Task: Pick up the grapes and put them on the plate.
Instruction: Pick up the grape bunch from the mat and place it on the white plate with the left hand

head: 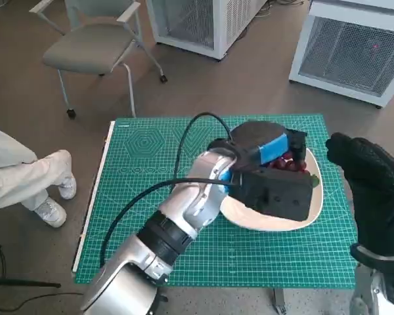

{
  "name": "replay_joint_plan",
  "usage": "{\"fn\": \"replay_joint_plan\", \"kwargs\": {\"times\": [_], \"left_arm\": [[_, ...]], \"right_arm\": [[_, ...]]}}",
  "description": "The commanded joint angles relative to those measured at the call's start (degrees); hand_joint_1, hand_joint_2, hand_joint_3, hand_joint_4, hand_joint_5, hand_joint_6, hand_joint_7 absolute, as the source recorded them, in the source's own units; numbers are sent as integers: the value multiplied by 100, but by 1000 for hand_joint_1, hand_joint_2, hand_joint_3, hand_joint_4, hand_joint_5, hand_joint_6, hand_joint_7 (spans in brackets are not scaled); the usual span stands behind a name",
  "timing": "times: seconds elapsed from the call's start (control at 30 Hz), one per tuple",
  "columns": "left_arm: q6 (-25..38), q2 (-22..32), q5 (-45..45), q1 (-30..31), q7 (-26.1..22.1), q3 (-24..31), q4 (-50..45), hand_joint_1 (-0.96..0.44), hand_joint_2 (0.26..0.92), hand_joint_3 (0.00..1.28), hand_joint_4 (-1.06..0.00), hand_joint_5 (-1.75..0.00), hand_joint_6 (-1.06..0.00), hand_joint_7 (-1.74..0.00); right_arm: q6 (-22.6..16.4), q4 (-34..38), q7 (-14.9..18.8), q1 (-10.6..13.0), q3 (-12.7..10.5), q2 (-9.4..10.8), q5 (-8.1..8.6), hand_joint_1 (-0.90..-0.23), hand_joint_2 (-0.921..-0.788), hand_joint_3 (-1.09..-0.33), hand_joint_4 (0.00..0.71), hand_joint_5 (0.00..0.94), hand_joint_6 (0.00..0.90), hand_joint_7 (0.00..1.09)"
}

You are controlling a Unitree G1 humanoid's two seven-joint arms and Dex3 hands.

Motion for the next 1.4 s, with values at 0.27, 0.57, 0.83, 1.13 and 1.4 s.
{"fn": "replay_joint_plan", "kwargs": {"times": [0.27,0.57,0.83,1.13,1.4], "left_arm": [[-48,-138,-230,-158,82,90,485,379,606,744,-575,-1495,-384,-175],[-96,-136,-166,-73,356,28,665,427,435,1061,-592,-1620,-415,-25],[-278,-63,-222,58,597,71,665,85,771,401,-507,-1095,-421,-8],[-418,32,-305,231,876,180,581,-442,915,57,-322,-56,-377,0],[-695,147,-653,359,800,487,500,-489,921,59,-292,-10,-365,0]], "right_arm": [[34,64,-50,132,36,10,-87,-495,-921,-586,338,387,181,871],[41,114,-20,113,55,5,-60,-495,-921,-588,335,389,178,875],[31,208,28,57,85,10,-10,-495,-921,-588,334,392,176,877],[44,235,39,26,119,12,16,-497,-921,-586,333,394,176,878],[61,266,73,5,126,3,70,-503,-921,-580,333,395,177,878]]}}
